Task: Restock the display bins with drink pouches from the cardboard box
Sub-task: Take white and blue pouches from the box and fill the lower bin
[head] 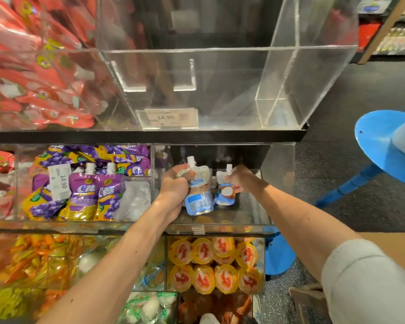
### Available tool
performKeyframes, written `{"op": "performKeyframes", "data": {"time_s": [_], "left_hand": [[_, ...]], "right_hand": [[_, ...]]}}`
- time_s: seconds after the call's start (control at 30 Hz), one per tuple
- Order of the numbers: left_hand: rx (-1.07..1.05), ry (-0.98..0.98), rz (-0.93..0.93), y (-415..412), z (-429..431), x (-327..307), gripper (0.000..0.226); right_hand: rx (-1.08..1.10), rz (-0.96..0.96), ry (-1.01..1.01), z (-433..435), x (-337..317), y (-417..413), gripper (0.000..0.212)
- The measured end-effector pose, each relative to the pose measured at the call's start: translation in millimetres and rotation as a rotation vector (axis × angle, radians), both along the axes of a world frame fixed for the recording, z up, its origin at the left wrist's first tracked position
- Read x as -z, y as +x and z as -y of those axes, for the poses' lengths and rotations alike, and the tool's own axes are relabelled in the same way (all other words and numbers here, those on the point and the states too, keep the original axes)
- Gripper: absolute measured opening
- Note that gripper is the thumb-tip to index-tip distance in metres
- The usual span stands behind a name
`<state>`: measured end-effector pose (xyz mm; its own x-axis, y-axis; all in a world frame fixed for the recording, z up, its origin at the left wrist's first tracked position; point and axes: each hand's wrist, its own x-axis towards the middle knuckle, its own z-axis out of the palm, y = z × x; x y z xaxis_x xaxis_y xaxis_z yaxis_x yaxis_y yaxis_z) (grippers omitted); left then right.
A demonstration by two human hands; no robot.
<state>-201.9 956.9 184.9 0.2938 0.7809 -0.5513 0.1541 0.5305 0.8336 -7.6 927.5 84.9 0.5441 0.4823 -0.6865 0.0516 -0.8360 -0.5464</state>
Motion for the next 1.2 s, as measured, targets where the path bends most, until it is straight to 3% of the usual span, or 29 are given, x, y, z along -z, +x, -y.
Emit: {"op": "performKeyframes", "data": {"time_s": [0.1,0.23,0.3,0.37,0.43,0.5,0.53,0.57,0.63,0.7,0.77,0.87,1.0,1.1,1.2], "left_hand": [[0.03,0.027,-0.007,-3,-1,2,0.023],[0.083,0.025,-0.007,0,-1,2,0.02],[0.096,0.016,0.0,5,1,1,0.018],[0.122,0.032,0.013,12,2,2,0.016],[0.158,0.072,0.029,21,6,1,0.019],[0.209,0.119,0.035,29,11,0,0.021],[0.255,0.145,0.018,34,14,0,0.021],[0.304,0.177,-0.002,38,17,0,0.021],[0.365,0.233,-0.061,45,21,0,0.017],[0.333,0.265,-0.098,48,18,2,0.015],[0.318,0.279,-0.121,45,13,3,0.022],[0.322,0.283,-0.146,36,5,4,0.028],[0.333,0.275,-0.112,27,0,-6,0.029],[0.356,0.275,-0.101,19,3,-13,0.03],[0.362,0.273,-0.112,13,5,-14,0.031]], "right_hand": [[-0.011,0.078,-0.031,-3,12,4,0.03],[-0.154,0.474,-0.057,11,4,-2,0.051],[-0.22,0.588,0.024,21,-14,-10,0.046],[-0.201,0.484,0.162,35,-50,-26,0.043],[-0.068,0.085,0.323,53,-88,-50,0.045],[-0.141,-0.122,0.422,73,-110,-65,0.022],[-0.147,-0.129,0.442,82,-112,-66,0.012],[-0.127,-0.113,0.437,91,-111,-64,0.017],[-0.051,0.001,0.39,98,-103,-54,0.039],[-0.058,0.257,0.266,99,-94,-39,0.056],[-0.111,0.477,0.103,94,-82,-26,0.057],[-0.158,0.599,-0.048,79,-66,-17,0.041],[-0.224,0.527,-0.139,61,-47,-11,0.034],[-0.22,0.284,-0.113,52,-27,-6,0.036],[-0.164,0.173,-0.15,47,-11,-1,0.04]]}}
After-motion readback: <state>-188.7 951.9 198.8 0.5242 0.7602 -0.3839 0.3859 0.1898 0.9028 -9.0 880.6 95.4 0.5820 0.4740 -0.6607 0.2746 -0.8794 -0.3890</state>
